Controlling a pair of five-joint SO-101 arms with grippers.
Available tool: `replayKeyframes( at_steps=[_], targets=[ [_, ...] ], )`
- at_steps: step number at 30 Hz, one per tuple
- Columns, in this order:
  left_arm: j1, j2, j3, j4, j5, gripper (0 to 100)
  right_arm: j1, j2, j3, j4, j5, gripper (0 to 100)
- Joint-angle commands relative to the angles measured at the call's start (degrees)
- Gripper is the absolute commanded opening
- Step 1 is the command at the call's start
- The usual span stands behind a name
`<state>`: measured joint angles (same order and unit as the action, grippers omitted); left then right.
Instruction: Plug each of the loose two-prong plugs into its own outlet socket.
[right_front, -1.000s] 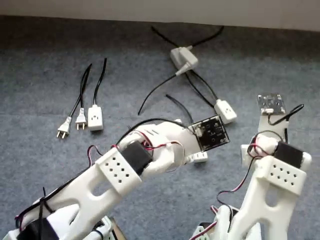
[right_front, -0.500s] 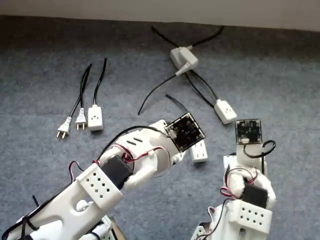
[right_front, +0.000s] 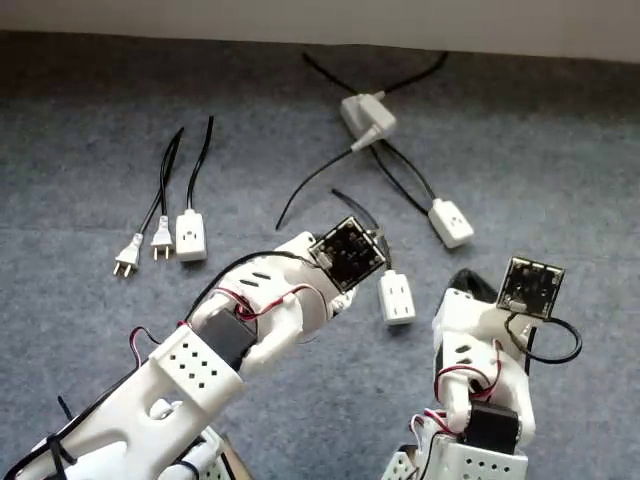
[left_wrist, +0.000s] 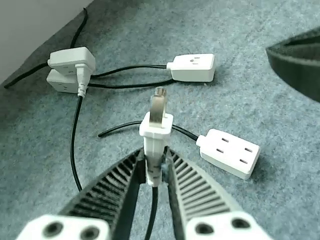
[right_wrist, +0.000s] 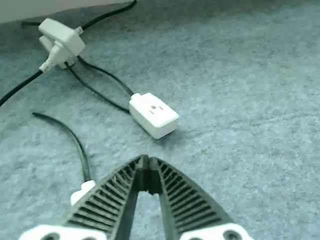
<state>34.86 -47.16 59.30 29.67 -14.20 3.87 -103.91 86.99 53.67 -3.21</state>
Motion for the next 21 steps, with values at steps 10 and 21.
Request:
replayKeyframes(
  at_steps=[10, 21],
  targets=[
    [1.89, 3.47, 1.63, -6.07, 2.02, 1, -14.81, -0.92, -14.46, 9.71, -2.81, 0.7],
    [3.21, 6.11, 1.01, -7.82, 2.02, 1, -26.24, -1.01, -12.53, 5.23, -2.81, 0.7]
  ],
)
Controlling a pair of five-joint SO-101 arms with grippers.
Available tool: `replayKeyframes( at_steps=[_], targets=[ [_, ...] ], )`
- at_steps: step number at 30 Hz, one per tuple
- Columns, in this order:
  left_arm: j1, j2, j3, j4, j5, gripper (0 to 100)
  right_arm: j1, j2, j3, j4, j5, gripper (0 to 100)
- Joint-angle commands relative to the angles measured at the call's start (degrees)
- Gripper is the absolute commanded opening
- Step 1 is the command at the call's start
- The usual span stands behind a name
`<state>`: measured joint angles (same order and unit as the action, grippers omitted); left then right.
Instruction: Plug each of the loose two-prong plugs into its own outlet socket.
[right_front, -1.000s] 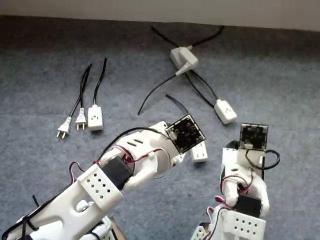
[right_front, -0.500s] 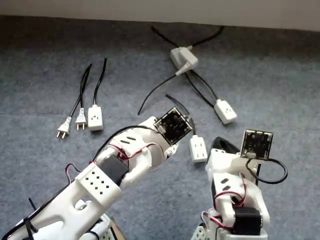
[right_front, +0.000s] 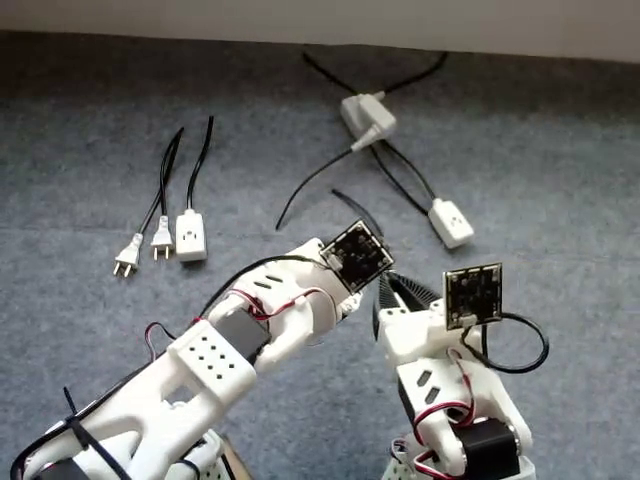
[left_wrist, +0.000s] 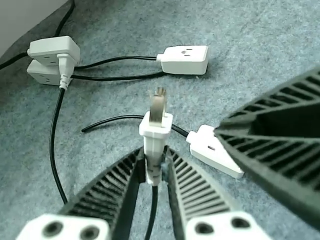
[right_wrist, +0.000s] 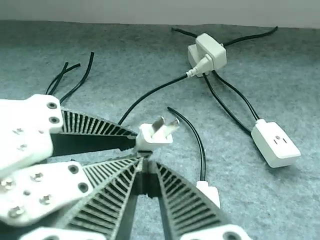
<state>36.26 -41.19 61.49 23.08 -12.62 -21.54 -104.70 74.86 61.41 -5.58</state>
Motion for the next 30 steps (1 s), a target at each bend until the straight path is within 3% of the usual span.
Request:
replayKeyframes(
  at_steps=[1, 17, 25, 30],
  targets=[
    [2.51, 0.13, -1.19, -1.23, 0.44, 1, -0.84, -0.22, 0.48, -3.03, -0.44, 0.7],
    [6.2, 0.13, -1.1, -2.37, 0.44, 1, -0.66, -0.22, 2.68, -9.19, -0.09, 0.7],
    [5.93, 0.31, -1.01, -2.37, 0.44, 1, 5.58, -0.22, 6.55, -21.14, -0.09, 0.7],
    [6.11, 0.13, -1.01, -2.29, 0.44, 1, 6.99, -0.22, 9.63, -23.52, 0.0, 0.7]
  ],
)
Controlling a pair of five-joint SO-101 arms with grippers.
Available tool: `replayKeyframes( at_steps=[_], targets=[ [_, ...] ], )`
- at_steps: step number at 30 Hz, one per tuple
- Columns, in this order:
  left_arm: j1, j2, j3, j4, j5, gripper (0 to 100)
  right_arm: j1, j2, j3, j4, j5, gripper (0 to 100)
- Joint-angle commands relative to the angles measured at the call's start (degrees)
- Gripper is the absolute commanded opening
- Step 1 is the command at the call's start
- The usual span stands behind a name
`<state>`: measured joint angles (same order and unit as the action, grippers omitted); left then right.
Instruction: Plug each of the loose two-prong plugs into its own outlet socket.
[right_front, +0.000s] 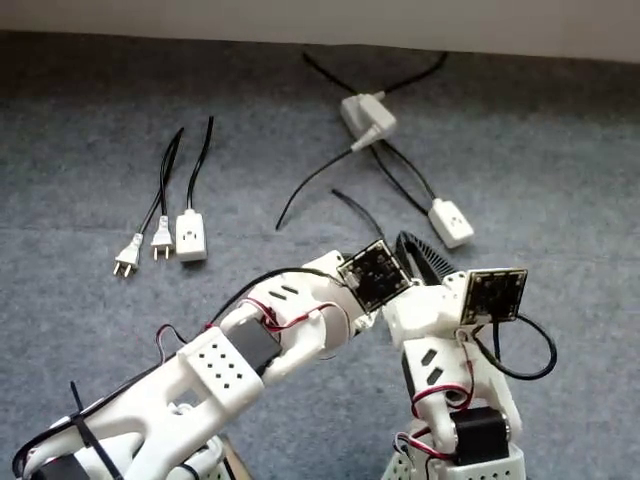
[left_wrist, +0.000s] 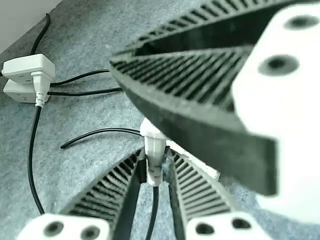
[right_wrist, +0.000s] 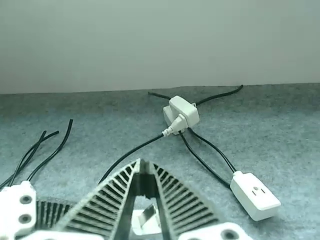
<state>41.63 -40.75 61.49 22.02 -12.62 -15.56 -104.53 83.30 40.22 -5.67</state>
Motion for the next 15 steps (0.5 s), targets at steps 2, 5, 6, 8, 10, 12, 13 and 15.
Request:
replayKeyframes(
  at_steps=[2, 5, 6, 8, 10, 12, 13, 15],
  targets=[
    [0.75, -0.31, -1.01, -1.14, 0.44, 1, 1.1, -0.4, 4.09, -4.97, 0.09, 0.7],
    [0.84, -0.66, -1.01, -1.14, 0.44, 1, 1.1, -0.4, 8.92, -9.63, 0.09, 0.7],
    [0.84, -1.36, -1.01, -1.14, 0.44, 1, 1.01, -0.4, 10.15, -10.95, 0.09, 0.7],
    [0.84, -4.09, -0.92, -0.97, 0.44, 1, 1.01, -0.4, 12.62, -13.58, 0.09, 0.7],
    [0.84, -7.96, 0.4, 0.18, 0.44, 1, 1.01, -0.4, 15.16, -15.52, 0.09, 0.7],
    [1.01, -12.53, 2.59, 0.7, 0.44, 1, 1.19, -0.4, 16.75, -16.31, 0.09, 0.7],
    [1.63, -14.9, 3.82, 0.7, 0.44, 1, 1.19, -0.4, 17.01, -16.48, 0.09, 0.7],
    [2.07, -19.65, 5.76, 0.7, 0.44, 1, 1.19, -0.4, 17.36, -16.48, 0.09, 0.7]
  ],
)
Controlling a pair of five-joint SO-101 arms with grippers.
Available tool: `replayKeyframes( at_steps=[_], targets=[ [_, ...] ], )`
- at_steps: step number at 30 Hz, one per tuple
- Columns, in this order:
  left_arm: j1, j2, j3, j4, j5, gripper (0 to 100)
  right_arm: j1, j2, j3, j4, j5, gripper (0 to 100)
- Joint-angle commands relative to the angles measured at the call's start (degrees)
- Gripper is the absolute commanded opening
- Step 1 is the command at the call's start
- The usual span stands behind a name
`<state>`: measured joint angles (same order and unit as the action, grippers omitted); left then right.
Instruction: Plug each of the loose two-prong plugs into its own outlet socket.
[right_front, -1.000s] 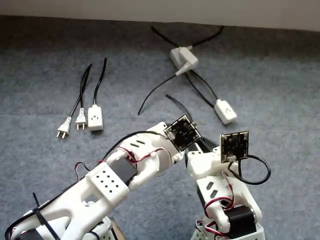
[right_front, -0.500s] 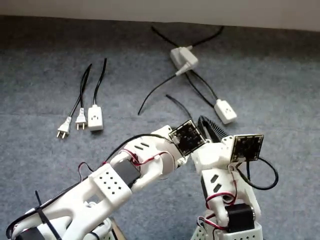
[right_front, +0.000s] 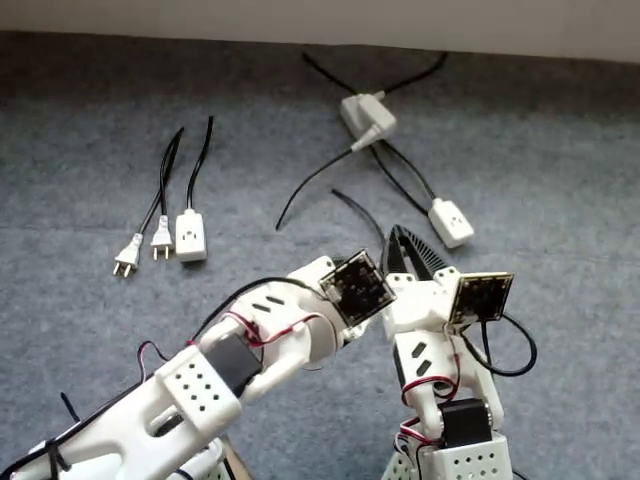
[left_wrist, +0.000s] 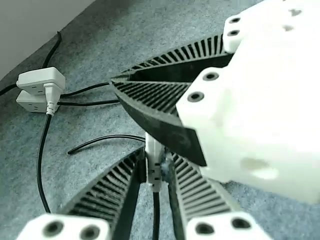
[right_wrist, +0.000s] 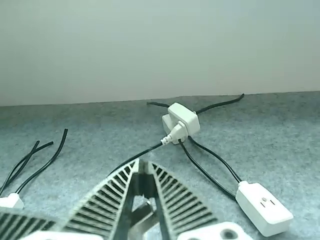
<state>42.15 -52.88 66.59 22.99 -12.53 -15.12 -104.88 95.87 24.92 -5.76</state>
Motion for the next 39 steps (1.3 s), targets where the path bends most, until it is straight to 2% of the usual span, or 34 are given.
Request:
replayKeyframes(
  at_steps=[1, 4, 8, 14, 18, 39],
  targets=[
    [1.63, -9.63, 1.54, -0.18, 0.44, 1, 0.84, -0.04, 4.88, -1.19, 0.18, 0.7],
    [1.63, -13.32, 3.03, -0.09, 0.44, 1, 0.84, -0.04, 5.05, -1.19, 0.26, 0.7],
    [1.63, -13.41, 2.24, 2.11, 0.44, 1, 0.84, -0.04, 5.05, -1.01, 0.26, 0.7],
    [1.36, -13.41, 2.15, 1.93, 0.62, 1, 0.92, -0.04, 5.14, -1.01, 0.26, 0.7],
    [0.48, -13.41, 1.1, 2.2, 3.43, 1, 0.92, -0.04, 5.23, -1.01, 0.26, 0.7],
    [-1.71, -13.76, -2.77, 2.46, 3.69, 1, 0.84, 0.04, 7.6, 1.01, 0.62, 0.7]
  ],
)
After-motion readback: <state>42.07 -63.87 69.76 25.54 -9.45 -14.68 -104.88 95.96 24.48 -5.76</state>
